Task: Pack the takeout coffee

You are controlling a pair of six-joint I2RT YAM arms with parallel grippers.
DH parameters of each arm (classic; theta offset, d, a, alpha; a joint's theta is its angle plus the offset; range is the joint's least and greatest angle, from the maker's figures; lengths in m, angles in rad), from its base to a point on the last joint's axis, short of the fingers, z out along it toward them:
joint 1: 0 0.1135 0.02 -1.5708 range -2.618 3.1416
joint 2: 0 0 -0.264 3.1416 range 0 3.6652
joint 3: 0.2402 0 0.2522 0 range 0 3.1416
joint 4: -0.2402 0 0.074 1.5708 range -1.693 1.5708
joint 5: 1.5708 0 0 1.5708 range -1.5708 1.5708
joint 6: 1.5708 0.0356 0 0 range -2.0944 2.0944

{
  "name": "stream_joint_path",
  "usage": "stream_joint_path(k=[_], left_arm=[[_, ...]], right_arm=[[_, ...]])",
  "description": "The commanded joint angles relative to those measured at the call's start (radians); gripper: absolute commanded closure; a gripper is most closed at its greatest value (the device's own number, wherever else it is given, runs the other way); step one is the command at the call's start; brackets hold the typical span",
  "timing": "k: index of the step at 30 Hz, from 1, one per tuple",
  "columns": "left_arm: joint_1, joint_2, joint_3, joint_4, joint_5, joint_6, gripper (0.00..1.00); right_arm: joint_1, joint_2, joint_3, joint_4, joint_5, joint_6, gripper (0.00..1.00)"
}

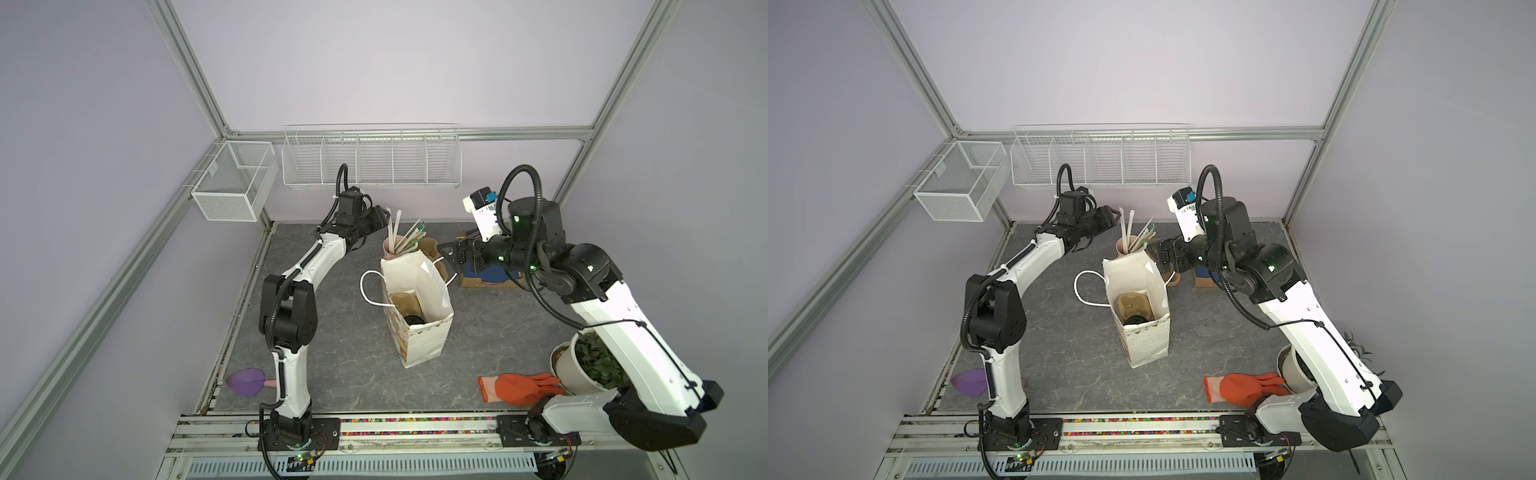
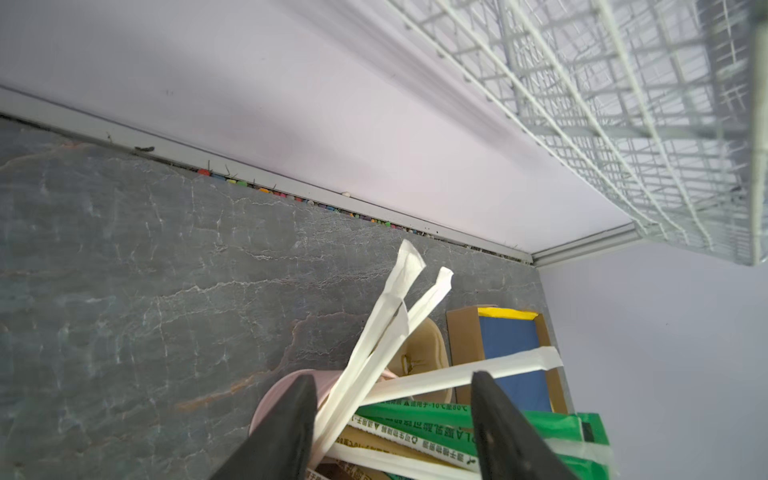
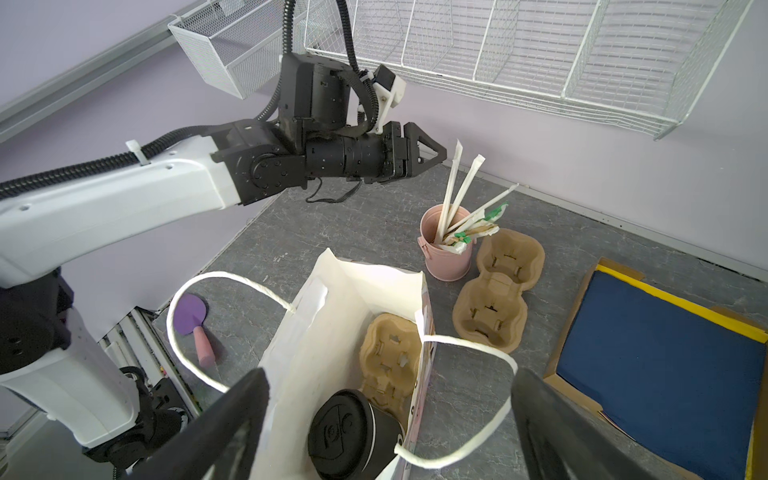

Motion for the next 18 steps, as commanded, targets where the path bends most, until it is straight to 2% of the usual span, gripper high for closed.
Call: stream_joint_path(k=[1,3,9,11,13,15,18], left_arm=[[-0.011,0.035,0.052,0.017,-0.002,0.029,0.47],[-0.012,0.048,0.064,0.023,-0.012,0.033,0.52],[-0.013,0.097,0.130,0.005,-0.024,0.049,0.55],[-0.014,0.111,0.144,0.010,-0.023,0.047,0.61],[-0.017,0.126,0.168,0.004,-0.029,0.047,0.63],[-0.020,0.151,0.208,-0.024,-0.030,0.059,0.70],[-0.022,0.174,0.237,-0.053,-0.043,0.069,0.70]], right_arm=[[-0.005,-0.023,-0.009,0.020,-0.019,0.008,0.06],[-0.005,-0.022,-0.011,0.023,-0.026,0.009,0.06],[-0.004,-0.017,-0.020,0.034,-0.042,0.006,0.06],[-0.004,-0.015,-0.020,0.037,-0.045,0.006,0.06],[-0.005,-0.011,-0.021,0.041,-0.052,0.005,0.06],[-0.004,-0.009,-0.021,0.043,-0.055,0.005,0.06],[-0.005,-0.008,-0.023,0.044,-0.060,0.004,0.06]])
